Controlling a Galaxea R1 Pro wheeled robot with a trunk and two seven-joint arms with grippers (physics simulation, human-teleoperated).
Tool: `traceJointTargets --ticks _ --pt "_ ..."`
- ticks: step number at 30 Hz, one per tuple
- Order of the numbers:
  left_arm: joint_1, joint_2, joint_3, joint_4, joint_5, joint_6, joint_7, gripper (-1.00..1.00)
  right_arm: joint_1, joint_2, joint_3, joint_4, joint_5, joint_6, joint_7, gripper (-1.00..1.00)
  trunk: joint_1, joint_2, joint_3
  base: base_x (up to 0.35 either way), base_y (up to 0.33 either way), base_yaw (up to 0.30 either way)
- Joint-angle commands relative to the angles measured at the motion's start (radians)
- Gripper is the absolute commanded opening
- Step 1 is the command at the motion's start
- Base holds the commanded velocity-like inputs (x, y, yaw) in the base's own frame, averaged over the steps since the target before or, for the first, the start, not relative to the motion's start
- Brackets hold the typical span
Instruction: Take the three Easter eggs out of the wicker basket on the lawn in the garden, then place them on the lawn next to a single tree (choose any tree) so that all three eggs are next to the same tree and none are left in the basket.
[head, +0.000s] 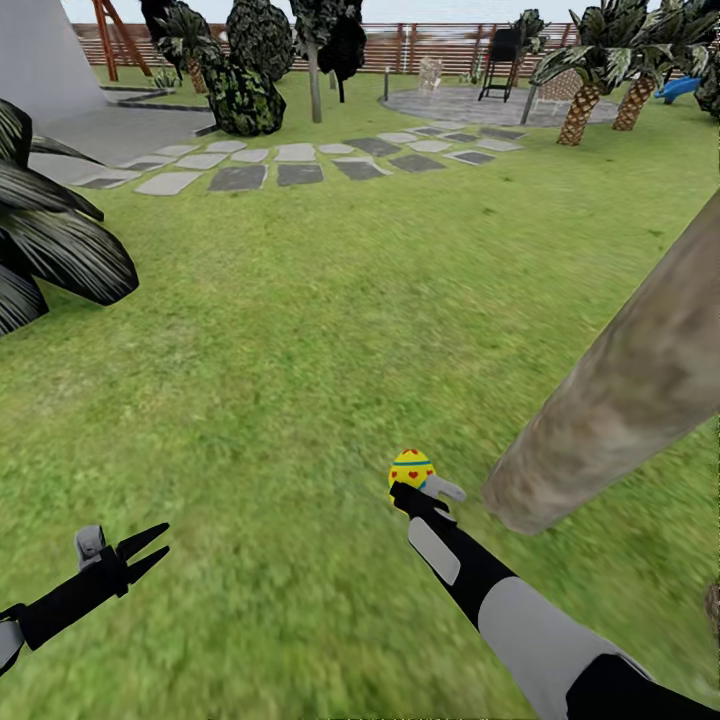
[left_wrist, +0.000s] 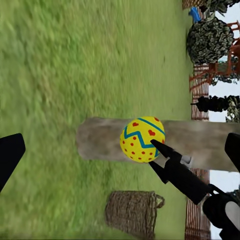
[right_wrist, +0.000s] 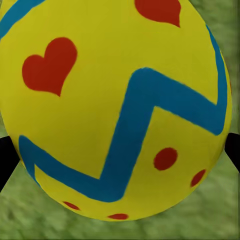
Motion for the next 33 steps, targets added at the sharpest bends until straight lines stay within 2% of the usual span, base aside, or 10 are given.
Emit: traceJointTargets --ticks 1,28,33 --pt "0.000 0.000 0.000 0.000 0.000 0.000 -0.001 1.00 0.000 0.000 0.001 0.000 -0.002 -0.001 0.000 -1.00 0.004 -0.007 -0.005 0.000 0.000 -0.041" --pt "0.000 0.001 0.000 0.000 0.001 0.002 -0.001 1.00 0.000 0.000 -0.006 -0.002 -0.003 -0.003 0.006 -1.00 0.107 -0.196 -0.133 0.000 0.000 0.052" --pt "0.000 0.000 0.000 0.000 0.002 0.002 -0.002 1.00 0.000 0.000 -0.007 -0.002 -0.004 -0.029 0.007 -1.00 0.127 -0.231 -0.156 0.000 0.000 0.069"
